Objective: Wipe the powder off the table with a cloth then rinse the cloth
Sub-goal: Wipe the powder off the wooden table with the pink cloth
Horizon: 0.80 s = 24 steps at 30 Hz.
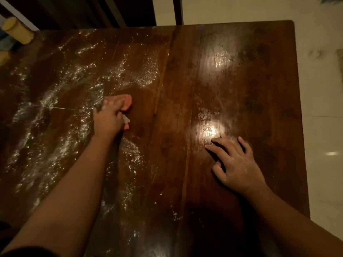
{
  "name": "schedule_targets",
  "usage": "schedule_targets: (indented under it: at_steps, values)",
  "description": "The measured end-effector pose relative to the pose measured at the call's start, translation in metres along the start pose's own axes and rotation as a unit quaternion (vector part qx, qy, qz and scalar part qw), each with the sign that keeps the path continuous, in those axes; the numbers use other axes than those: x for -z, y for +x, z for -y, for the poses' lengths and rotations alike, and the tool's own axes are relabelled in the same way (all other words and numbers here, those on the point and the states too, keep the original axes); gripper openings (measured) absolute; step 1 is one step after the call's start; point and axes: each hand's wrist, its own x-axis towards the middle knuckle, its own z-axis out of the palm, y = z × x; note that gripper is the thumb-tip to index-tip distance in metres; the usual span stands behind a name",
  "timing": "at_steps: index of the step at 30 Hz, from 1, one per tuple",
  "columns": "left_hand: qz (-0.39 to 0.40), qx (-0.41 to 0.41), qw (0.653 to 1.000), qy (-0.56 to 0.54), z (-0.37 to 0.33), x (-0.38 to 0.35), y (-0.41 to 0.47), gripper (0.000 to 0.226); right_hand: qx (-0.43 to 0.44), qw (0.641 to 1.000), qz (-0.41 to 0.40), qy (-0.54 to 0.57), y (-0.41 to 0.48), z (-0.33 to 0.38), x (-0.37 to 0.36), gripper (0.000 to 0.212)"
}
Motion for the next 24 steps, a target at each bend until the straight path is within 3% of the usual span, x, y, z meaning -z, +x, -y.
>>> schedule_targets:
  at_steps: [3,6,9,11,13,15,20,24]
  values:
    - [-0.007,0.024,1.0,0.0,0.004,0.0,0.013,0.065,-0.012,1.0,-0.006,-0.012,0.0,0.002,0.0,0.054]
    - [-0.006,-0.008,1.0,-0.02,0.009,-0.003,-0.031,0.054,-0.025,0.999,0.01,-0.036,-0.001,0.006,0.001,0.053]
    - [0.064,-0.108,0.989,-0.079,0.019,0.005,-0.109,0.055,-0.061,0.996,0.03,-0.053,-0.004,0.015,0.001,0.053]
    - [0.128,-0.187,0.97,-0.086,0.036,0.013,-0.148,0.06,-0.131,0.989,0.037,-0.052,-0.012,0.035,-0.004,0.058]
    - [0.166,-0.251,0.952,-0.048,0.058,0.021,-0.159,0.067,-0.185,0.981,0.039,-0.054,-0.027,0.07,-0.018,0.064]
    - [0.176,-0.277,0.944,0.01,0.078,0.024,-0.146,0.07,-0.177,0.981,0.038,-0.068,-0.044,0.101,-0.032,0.065]
    - [0.101,-0.113,0.988,0.014,0.084,0.017,-0.047,0.071,-0.168,0.983,0.031,-0.066,-0.045,0.103,-0.032,0.059]
    - [0.135,-0.042,0.989,0.044,0.041,0.012,0.0,0.07,-0.174,0.983,0.018,-0.062,-0.044,0.105,-0.037,0.059]
